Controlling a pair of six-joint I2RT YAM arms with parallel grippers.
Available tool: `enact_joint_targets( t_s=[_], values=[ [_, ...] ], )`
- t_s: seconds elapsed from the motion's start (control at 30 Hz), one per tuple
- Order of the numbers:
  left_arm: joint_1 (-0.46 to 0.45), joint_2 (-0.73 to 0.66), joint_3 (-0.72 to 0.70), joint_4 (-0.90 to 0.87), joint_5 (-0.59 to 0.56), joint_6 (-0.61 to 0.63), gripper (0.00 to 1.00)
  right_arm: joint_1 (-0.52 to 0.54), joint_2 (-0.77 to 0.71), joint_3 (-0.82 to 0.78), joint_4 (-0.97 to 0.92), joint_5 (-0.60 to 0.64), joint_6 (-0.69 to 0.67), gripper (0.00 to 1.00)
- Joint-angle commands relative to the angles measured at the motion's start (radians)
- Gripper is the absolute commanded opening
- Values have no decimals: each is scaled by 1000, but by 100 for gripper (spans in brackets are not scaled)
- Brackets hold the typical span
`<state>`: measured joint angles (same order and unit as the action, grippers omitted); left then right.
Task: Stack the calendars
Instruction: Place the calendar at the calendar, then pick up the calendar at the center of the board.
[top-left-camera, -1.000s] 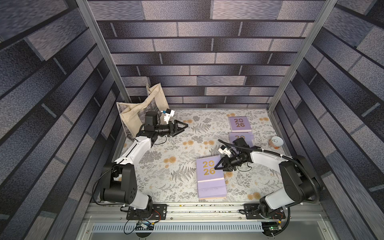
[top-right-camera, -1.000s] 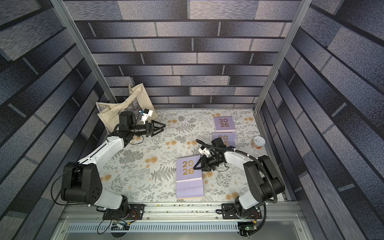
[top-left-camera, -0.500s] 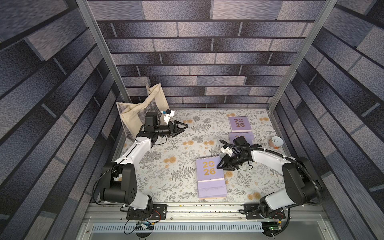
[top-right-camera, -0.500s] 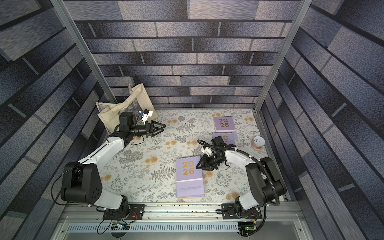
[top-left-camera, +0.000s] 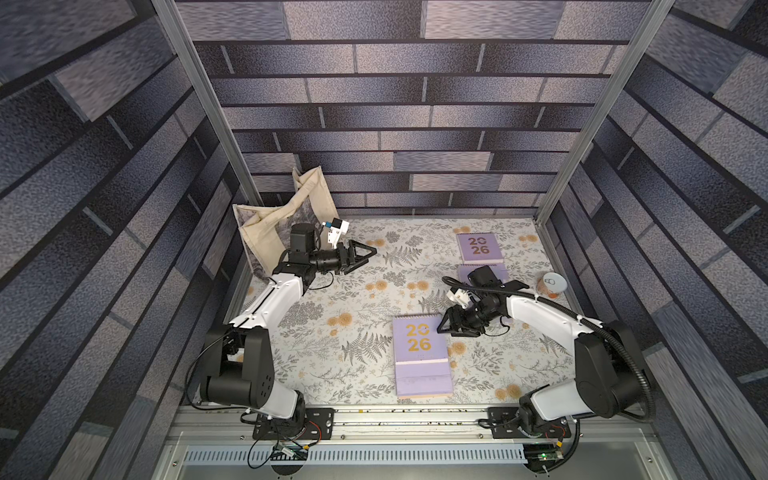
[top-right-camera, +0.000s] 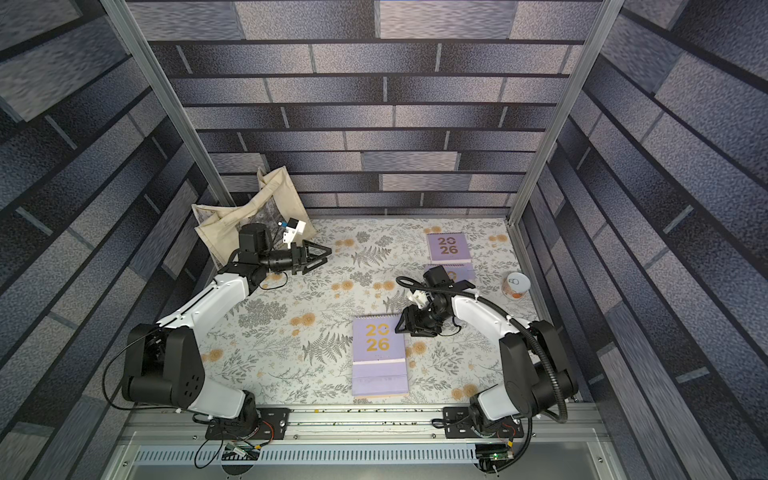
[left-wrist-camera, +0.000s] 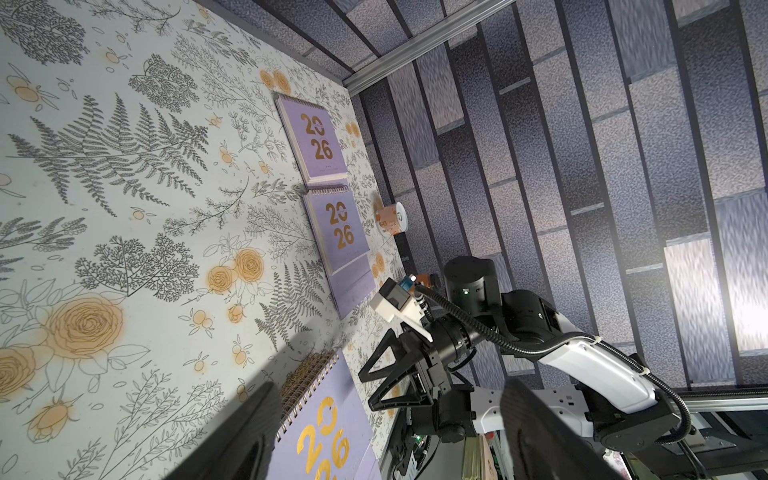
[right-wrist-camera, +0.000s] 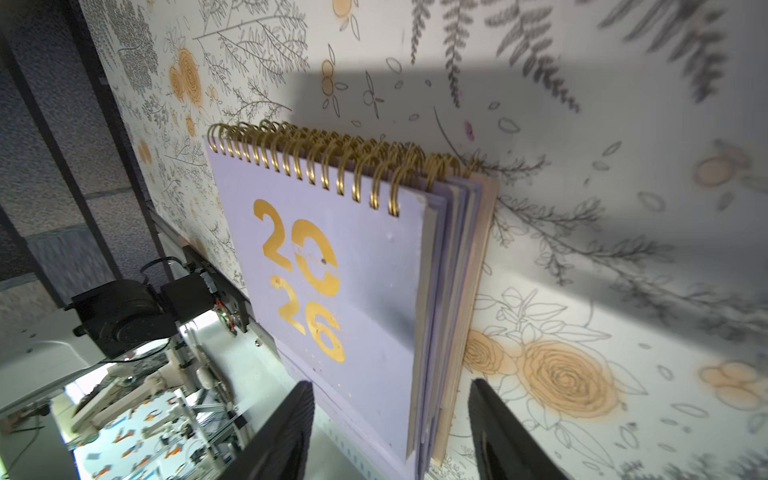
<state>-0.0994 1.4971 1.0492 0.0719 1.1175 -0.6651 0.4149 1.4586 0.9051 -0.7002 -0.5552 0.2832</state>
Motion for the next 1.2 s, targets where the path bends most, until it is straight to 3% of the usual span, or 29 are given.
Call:
enact_joint_targets(
  t_s=[0.0,0.07,0.17,0.27,0.47,0.63,0.93,1.17],
  values=[
    [-20,45,78,-34,-35,22,94,-5,-39,92,-99,158,-34,70],
    [-47,93,143,-102,-82,48,100,-22,-32,138,-100,183,-33,73],
    [-119,175,228,-128,-140,52,100,-73,-13,215,-104,239,-37,80],
    [-194,277,296,-88,-192,5,100,-162,5,258,-111,294,-61,85],
    [-312,479,398,43,-281,-114,100,-338,70,317,-109,312,-111,85],
    [-380,576,439,119,-311,-170,99,-399,132,349,-89,314,-120,85],
    [-483,731,629,63,-354,-139,98,-476,315,477,-85,320,-164,84],
    [-534,782,654,-8,-379,-98,95,-510,399,533,-97,367,-200,84]
  ],
)
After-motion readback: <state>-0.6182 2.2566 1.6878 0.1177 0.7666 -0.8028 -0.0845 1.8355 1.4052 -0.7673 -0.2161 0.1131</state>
